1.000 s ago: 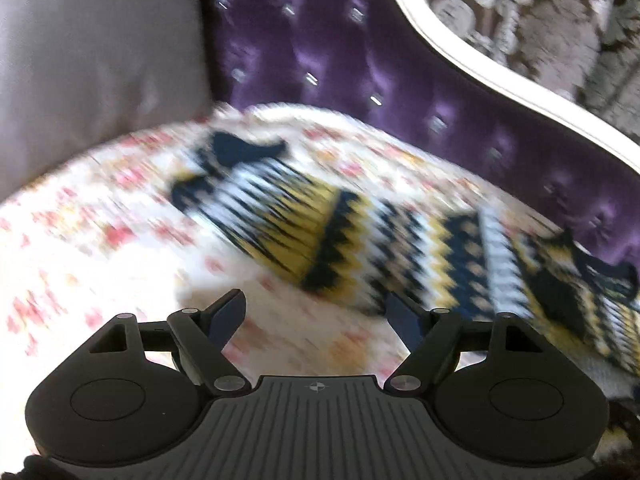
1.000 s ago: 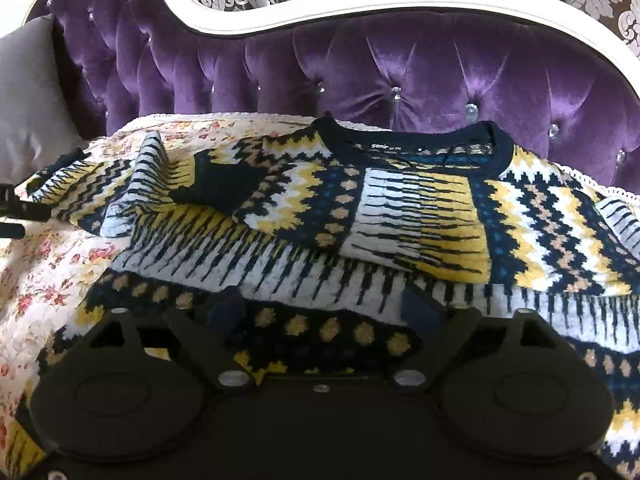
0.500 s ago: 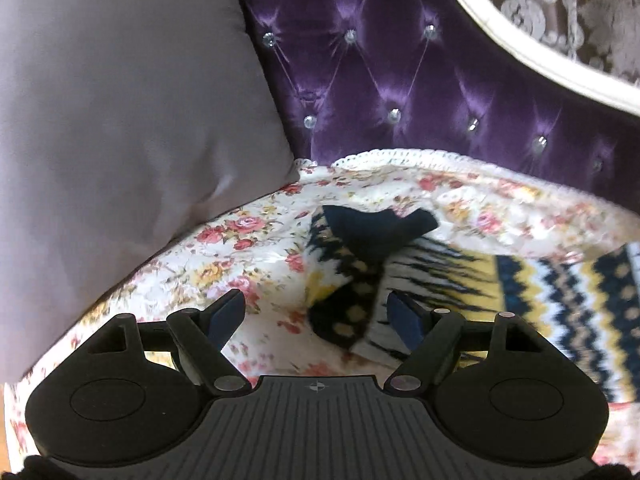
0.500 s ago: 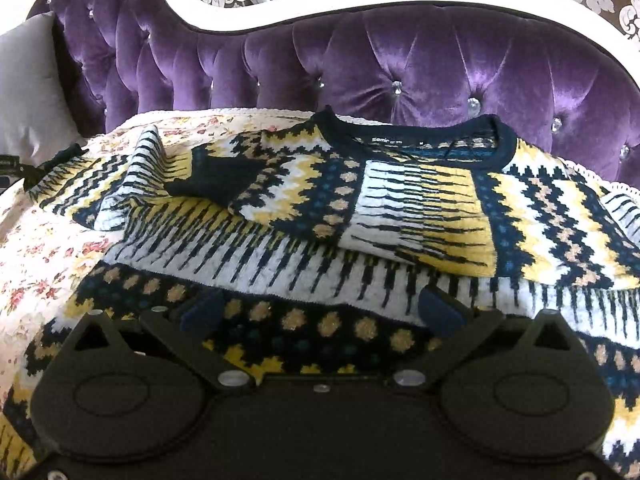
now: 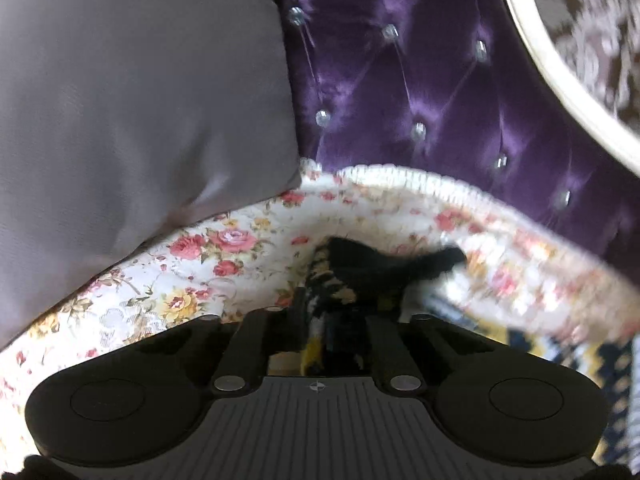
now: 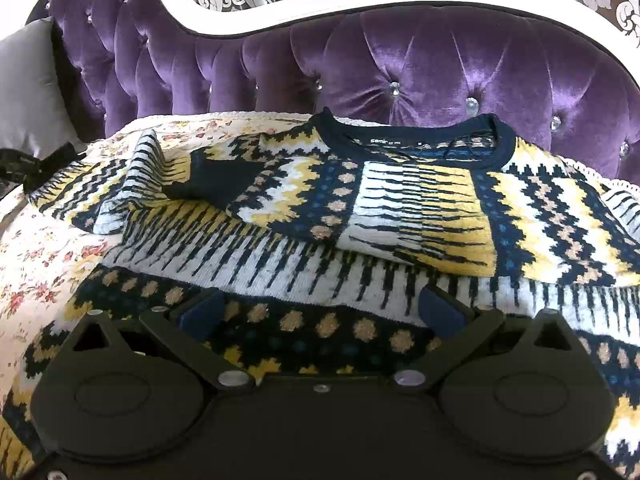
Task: Fold small clothes
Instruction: 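Grasp the cuff with the left tool, fold it across the body, release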
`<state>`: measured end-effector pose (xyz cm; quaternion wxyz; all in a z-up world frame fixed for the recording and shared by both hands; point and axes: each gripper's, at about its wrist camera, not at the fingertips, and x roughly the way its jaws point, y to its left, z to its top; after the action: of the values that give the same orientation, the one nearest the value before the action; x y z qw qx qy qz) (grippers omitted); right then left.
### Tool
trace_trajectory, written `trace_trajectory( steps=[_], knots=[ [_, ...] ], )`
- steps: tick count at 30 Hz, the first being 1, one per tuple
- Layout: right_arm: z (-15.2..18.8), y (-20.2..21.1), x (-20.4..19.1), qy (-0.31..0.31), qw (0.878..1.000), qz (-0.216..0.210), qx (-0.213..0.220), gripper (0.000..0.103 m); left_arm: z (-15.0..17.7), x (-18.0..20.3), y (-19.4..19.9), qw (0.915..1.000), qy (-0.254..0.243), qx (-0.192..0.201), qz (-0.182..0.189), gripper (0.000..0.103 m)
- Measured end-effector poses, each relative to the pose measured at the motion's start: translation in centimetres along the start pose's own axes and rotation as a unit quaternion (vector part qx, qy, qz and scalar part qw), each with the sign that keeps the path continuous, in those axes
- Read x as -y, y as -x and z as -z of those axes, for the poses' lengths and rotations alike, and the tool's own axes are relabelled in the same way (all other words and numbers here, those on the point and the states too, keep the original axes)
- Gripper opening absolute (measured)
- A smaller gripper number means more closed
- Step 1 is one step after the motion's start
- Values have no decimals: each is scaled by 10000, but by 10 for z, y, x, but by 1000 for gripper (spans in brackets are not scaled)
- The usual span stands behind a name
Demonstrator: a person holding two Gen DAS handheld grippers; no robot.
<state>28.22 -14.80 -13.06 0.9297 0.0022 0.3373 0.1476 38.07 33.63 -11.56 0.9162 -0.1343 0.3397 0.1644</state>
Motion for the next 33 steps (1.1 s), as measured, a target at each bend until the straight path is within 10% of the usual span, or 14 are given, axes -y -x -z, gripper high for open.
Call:
trace_trajectory(
  steps=[14, 22, 25, 33],
  knots=[
    [0, 2, 2, -160, 9998, -71, 67, 103, -22, 140, 154, 9756, -280, 1001, 1935, 5],
    [0, 2, 5, -282, 9994, -154, 102, 103, 24, 288, 166, 9416, -694, 470, 3263, 9],
    [0, 2, 7, -331, 9992, -192, 117, 103, 51, 327, 154, 9242, -1077, -117, 3662, 34],
    [0, 2, 8, -398, 9988, -234, 145, 103, 85, 318, 143, 9048, -1272, -553, 4027, 56]
  ],
)
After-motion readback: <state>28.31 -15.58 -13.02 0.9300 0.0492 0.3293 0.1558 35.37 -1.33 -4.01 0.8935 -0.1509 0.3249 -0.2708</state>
